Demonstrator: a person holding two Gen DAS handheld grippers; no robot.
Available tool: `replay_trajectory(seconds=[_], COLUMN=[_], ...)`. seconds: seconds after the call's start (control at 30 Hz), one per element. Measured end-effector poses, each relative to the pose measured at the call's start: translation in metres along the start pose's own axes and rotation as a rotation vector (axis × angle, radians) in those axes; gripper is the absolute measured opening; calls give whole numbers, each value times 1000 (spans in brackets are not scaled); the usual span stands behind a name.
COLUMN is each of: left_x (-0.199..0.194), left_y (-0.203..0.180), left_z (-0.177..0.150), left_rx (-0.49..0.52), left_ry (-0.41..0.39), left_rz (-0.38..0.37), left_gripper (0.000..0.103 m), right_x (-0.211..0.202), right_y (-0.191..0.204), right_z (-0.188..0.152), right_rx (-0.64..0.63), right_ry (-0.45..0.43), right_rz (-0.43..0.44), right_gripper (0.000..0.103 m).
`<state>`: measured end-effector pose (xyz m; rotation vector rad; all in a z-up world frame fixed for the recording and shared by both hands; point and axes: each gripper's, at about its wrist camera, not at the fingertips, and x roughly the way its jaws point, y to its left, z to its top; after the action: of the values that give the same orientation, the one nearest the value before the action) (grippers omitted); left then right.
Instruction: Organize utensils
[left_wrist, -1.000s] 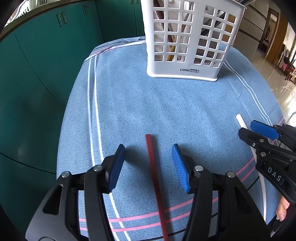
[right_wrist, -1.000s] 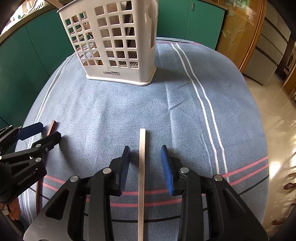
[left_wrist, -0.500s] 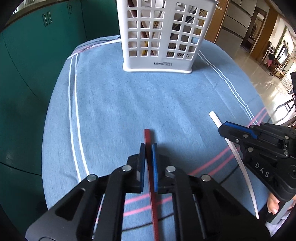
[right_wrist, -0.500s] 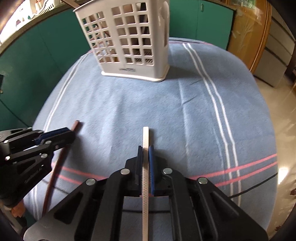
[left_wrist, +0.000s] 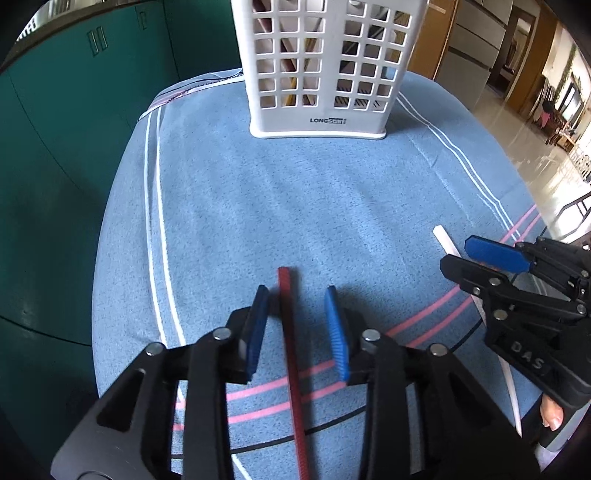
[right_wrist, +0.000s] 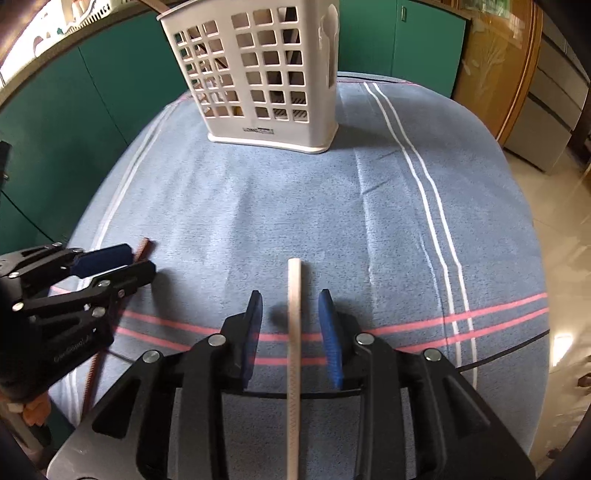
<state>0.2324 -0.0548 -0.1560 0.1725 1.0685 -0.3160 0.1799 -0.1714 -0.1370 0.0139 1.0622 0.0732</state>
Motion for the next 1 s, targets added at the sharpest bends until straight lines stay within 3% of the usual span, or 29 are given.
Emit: replay_trajectory(seconds=[0.3, 0.47, 0.5, 0.57, 0.63, 0.8, 0.87, 1.0], left_x=[1, 0, -1, -1, -1, 0, -1, -1], left_y=[-3, -3, -2, 1, 9, 13, 11, 8], left_z=[0, -2, -2, -1, 0, 1, 1, 0], left_rx=[16, 11, 7, -9, -41, -65, -60, -38], left_ry=[-2, -13, -15, -19, -21, -23, -16, -7], left_rz=[13, 18, 21, 21, 13, 16, 19, 26], left_gripper=[35, 30, 28, 13, 7, 8, 9, 11], right_x=[7, 7, 6, 6, 4, 4, 3, 3], right_y=[1, 5, 4, 4, 3, 2, 2, 5], right_z=[9, 7, 6, 5, 3, 0, 1, -1], right_rx=[-32, -54, -51, -47, -42, -37, -40, -58], right_ry=[-5, -12, -11, -12, -14, -5, 0, -2], right_rz=[-14, 16, 20, 25, 33, 39, 30, 14], right_gripper=[34, 7, 7, 7, 7, 7, 15, 17])
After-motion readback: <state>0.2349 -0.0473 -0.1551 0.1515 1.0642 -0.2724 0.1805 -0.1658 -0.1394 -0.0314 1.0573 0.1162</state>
